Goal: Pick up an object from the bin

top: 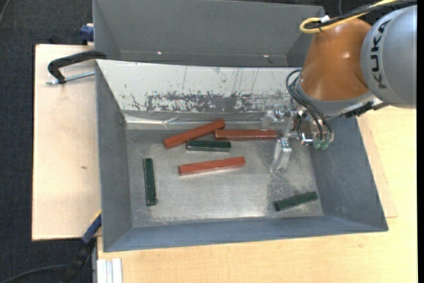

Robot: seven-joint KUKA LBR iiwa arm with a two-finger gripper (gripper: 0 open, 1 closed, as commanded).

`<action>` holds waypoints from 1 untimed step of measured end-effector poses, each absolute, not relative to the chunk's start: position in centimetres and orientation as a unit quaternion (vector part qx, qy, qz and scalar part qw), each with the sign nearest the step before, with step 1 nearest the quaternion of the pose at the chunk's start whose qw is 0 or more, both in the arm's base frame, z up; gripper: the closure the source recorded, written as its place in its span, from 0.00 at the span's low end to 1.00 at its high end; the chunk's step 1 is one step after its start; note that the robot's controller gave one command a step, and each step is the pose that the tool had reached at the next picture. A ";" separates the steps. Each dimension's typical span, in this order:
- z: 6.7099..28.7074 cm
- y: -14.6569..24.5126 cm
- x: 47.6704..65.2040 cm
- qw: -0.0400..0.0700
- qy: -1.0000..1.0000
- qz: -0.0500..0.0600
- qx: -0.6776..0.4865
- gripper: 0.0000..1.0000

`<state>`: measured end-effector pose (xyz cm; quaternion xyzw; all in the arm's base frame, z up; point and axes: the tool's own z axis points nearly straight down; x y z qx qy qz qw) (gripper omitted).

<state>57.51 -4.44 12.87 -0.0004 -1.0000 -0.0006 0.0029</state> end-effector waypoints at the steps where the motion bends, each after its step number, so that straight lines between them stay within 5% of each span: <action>1: 8.8 0.4 60.0 -0.001 -1.000 -0.002 -0.019 0.00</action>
Offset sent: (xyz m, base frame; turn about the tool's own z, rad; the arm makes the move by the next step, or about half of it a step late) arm 0.0232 0.0434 -0.0390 0.0416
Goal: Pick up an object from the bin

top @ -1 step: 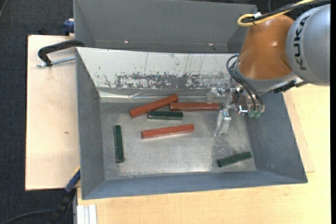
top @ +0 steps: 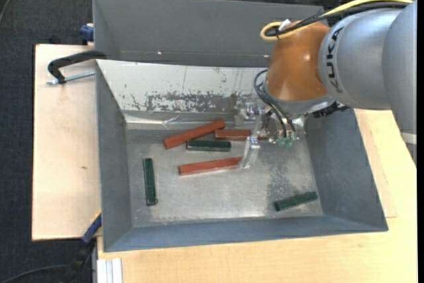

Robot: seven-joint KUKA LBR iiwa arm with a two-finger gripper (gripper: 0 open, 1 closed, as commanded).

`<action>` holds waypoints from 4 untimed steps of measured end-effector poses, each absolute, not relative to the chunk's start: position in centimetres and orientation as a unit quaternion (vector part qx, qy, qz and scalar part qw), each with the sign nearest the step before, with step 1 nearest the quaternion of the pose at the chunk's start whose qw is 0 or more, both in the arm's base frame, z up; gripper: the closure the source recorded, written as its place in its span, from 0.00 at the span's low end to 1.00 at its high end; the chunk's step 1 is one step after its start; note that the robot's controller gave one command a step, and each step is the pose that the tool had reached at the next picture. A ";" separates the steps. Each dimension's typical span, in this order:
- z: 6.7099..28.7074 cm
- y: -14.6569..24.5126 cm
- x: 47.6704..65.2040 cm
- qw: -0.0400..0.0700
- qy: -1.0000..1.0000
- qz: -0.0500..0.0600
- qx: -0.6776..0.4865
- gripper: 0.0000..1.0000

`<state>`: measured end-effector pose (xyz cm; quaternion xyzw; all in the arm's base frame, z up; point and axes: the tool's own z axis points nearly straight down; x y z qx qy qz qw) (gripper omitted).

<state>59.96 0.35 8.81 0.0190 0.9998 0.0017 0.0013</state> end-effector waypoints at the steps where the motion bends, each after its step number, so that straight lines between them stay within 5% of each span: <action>1: 7.2 6.9 57.3 0.002 0.999 0.002 -0.049 0.00; 2: 7.2 6.7 57.0 0.003 1.000 0.002 0.007 0.00; 3: 7.5 6.7 57.1 0.005 1.000 0.001 0.006 1.00; 4: 25.8 4.6 56.3 0.008 0.999 0.000 -0.051 1.00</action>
Offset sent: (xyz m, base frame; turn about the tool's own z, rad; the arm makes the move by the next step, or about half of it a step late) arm -0.0277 0.0611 -0.0181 -0.1313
